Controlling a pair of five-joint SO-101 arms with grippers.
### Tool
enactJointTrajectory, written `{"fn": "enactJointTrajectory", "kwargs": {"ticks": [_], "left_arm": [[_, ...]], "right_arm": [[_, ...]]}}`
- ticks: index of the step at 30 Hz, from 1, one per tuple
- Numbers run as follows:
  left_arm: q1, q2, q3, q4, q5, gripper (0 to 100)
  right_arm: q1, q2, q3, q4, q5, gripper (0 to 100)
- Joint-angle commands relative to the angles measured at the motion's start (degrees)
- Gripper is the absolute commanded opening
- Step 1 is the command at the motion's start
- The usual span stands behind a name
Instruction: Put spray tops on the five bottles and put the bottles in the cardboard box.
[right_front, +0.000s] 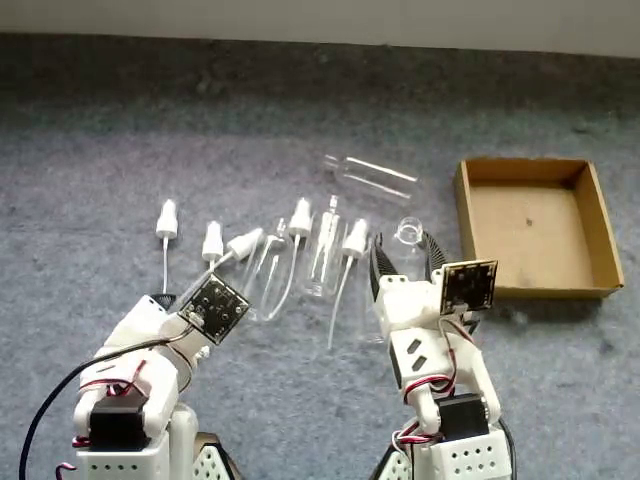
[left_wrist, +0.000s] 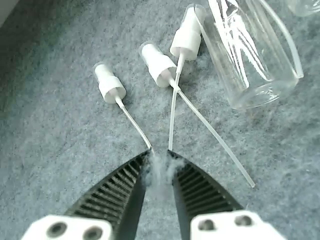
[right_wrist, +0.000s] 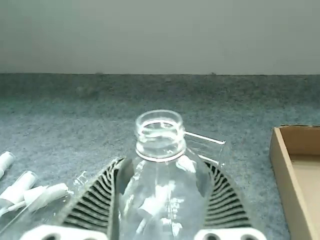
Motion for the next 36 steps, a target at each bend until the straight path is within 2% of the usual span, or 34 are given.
{"fn": "enactJointTrajectory", "kwargs": {"ticks": [1, 5, 9, 17, 22, 25, 36], "left_arm": [[-0.66, 0.13, -4.97, 0.18, -0.62, 1], [-0.66, 0.13, -5.67, 1.23, -0.70, 1], [-0.66, 0.13, -5.76, 3.60, -4.13, 1], [-0.66, 0.13, -6.81, 3.34, -4.57, 1], [-2.42, 0.75, -12.97, 3.69, -4.48, 0], [-3.56, 6.37, -17.10, 3.60, -4.48, 0], [-3.38, 41.27, -33.45, 3.43, -4.48, 1]], "right_arm": [[-0.48, -0.57, -0.75, -1.98, -0.26, 6.5], [-0.48, -0.57, -0.75, -7.43, -0.26, 6.5], [-0.57, -0.57, -0.22, -13.41, -0.18, 6.5], [-0.40, -0.57, 1.45, -13.76, -0.18, 6.5], [-0.40, -0.57, 1.89, -13.49, -0.18, 6.5], [-0.04, -0.57, 3.12, -13.76, -0.18, 6.5], [0.57, -0.57, 3.38, -13.67, -0.18, 6.5]]}}
